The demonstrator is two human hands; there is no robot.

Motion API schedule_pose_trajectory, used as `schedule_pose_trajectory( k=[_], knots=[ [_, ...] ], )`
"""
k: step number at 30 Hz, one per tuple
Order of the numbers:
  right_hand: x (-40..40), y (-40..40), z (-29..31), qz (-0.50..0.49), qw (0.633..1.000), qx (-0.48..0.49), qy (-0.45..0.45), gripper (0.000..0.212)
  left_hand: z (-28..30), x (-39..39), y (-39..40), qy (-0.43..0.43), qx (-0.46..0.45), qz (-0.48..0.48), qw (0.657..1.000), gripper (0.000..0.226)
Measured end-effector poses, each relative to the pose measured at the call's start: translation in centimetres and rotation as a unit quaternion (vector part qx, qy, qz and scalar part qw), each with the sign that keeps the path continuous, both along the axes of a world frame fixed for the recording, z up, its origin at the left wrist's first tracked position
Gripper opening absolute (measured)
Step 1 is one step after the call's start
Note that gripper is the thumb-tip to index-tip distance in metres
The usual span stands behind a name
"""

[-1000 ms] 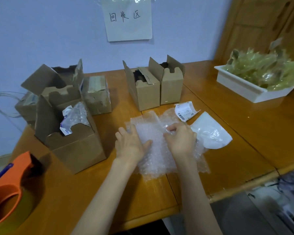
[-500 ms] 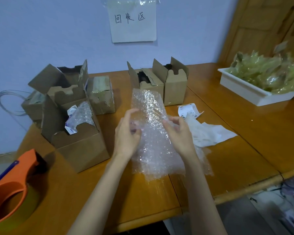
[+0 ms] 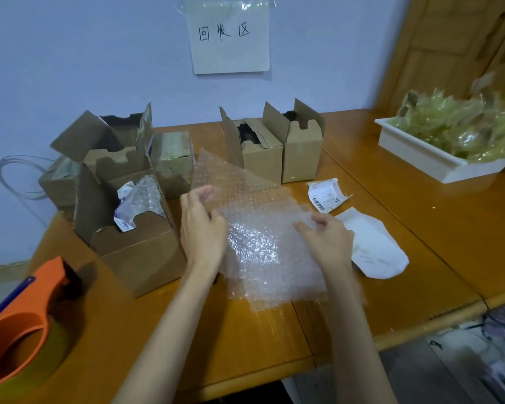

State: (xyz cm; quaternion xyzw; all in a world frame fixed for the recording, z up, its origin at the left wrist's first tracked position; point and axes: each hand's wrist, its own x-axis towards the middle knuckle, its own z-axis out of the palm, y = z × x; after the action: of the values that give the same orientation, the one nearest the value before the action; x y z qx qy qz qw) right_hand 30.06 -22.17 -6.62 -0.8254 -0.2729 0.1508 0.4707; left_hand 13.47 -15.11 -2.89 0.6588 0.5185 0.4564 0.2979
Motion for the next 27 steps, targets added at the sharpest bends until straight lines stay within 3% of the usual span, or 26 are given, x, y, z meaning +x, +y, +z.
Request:
schedule_pose_trajectory(
  k=[7,11,16,19,24,27],
  knots=[
    [-0.6,0.4,0.7,0.045,0.997,0.054,0.012,0.046,-0.5,0.0,1.0,-0.068,-0.059,-0.025,0.996,0.042],
    [-0.2,0.2,1.1,0.100,0.989,0.104,0.012,0.047,-1.0,-0.5,1.4,-0.042,-0.085,-0.045,0.994,0.047],
    [0.0,-0.5,1.4,0.148,0.976,0.127,0.092,0.038,-1.2,-0.9,1.8,-0.022,-0.138,-0.066,0.988,0.059],
    [0.3,-0.7,1.6,0.152,0.973,0.118,0.125,0.048,-1.0,-0.9,1.8,0.003,-0.161,-0.079,0.984,0.068],
    [1.0,-0.5,0.7,0.137,0.978,0.094,0.124,0.051,-1.0,-0.9,2.1,0.003,-0.169,-0.049,0.984,0.068],
    [1.1,0.2,-0.3,0.114,0.988,0.065,0.078,0.040,-0.9,-1.2,1.8,0.079,-0.110,-0.034,0.990,0.049]
  ],
)
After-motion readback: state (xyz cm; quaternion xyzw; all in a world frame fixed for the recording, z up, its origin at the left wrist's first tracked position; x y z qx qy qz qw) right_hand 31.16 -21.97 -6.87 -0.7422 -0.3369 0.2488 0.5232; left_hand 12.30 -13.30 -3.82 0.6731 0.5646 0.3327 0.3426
